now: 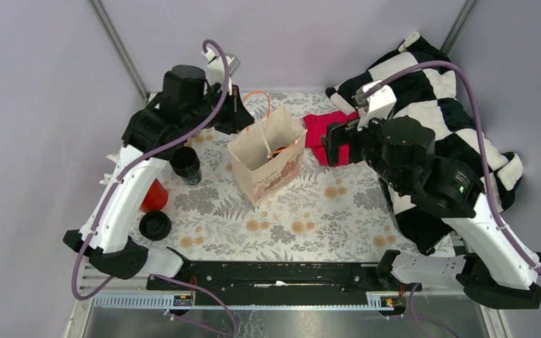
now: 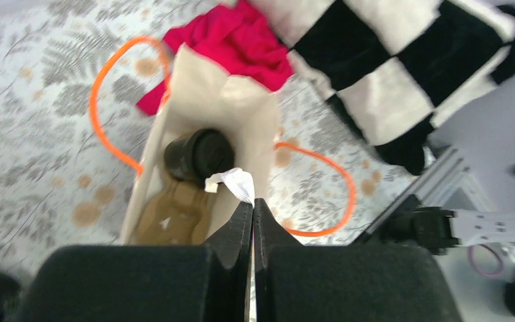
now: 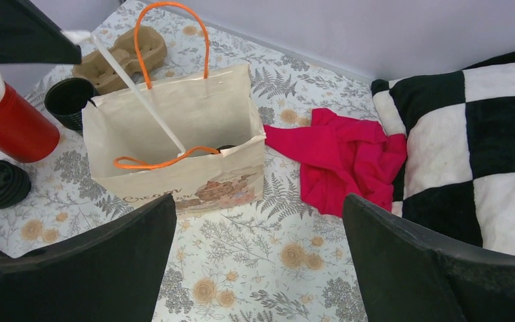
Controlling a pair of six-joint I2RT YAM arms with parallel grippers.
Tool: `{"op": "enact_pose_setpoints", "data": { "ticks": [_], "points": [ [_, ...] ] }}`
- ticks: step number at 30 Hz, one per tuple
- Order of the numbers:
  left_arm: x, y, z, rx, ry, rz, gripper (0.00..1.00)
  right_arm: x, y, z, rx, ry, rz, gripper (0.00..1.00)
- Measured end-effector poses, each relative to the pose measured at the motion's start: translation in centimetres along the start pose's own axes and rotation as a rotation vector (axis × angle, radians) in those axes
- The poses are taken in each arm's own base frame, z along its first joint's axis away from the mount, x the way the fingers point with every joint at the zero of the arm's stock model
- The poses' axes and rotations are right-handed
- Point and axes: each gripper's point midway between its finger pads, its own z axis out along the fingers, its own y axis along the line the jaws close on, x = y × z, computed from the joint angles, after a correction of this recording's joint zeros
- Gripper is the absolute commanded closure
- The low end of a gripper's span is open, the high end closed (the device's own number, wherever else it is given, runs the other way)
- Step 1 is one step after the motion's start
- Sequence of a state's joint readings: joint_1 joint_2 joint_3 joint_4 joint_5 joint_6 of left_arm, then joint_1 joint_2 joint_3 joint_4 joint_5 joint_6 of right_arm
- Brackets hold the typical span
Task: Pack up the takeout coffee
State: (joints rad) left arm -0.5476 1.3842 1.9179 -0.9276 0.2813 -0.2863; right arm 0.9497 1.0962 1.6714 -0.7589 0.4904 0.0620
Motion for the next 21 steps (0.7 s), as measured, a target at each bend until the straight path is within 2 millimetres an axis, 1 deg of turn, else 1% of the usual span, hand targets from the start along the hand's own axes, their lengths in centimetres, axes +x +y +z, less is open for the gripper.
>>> {"op": "enact_pose_setpoints", "data": {
  "ticks": [3,4,5,6,7,9,10,11,13,15,16,17,20,21],
  "points": [
    [1.9,2.3,0.9,-0.100,0.050,0.001,1.00,-0.2,-0.4,-0.5,0.009,-0.012,0.018,0.00],
    [2.3,2.8,1.1,-0.120,0.058,0.001,0.95,-0.3,-0.5,-0.6,0.013,-0.016,0.026,0.00],
    [2.5,3.2,1.2,-0.139,0.064,0.001,0.77,-0.2,-0.6,-0.8,0.015,-0.017,0.033,0.00],
    [2.7,3.6,1.2,-0.155,0.070,0.002,0.61,-0.2,-0.7,-0.9,0.016,-0.017,0.040,0.00],
    [2.9,3.8,1.2,-0.166,0.073,0.006,0.49,-0.1,-0.7,-1.0,0.016,-0.015,0.047,0.00],
    [2.9,4.0,1.2,-0.183,0.068,-0.008,0.32,0.1,-0.9,-1.3,0.022,-0.010,0.071,0.00],
    [2.8,4.1,1.1,-0.187,0.064,-0.003,0.25,0.1,-1.0,-1.4,0.029,-0.007,0.083,0.00],
    [2.7,4.1,0.8,-0.193,0.057,-0.005,0.20,0.2,-1.2,-1.5,0.043,0.000,0.095,0.00],
    [2.3,3.9,0.2,-0.191,0.034,-0.005,0.13,0.2,-1.4,-1.7,0.057,0.020,0.110,0.00],
    [1.5,3.4,-0.8,-0.182,0.000,-0.006,0.12,-0.5,-1.5,-2.0,0.062,0.029,0.115,0.00],
    [1.0,3.0,-1.3,-0.174,-0.020,-0.004,0.10,-1.3,-1.7,-2.2,0.073,0.021,0.122,0.00],
    [0.2,2.5,-1.9,-0.164,-0.047,0.000,0.09,-1.8,-1.9,-2.4,0.081,0.012,0.127,0.00],
    [-2.4,1.0,-4.0,-0.125,-0.156,0.021,0.04,-3.0,-3.6,-3.7,0.141,-0.018,0.142,0.00],
    [-2.9,0.7,-4.6,-0.115,-0.185,0.028,0.03,-3.2,-4.1,-4.2,0.159,-0.025,0.145,0.00]
  ]
}}
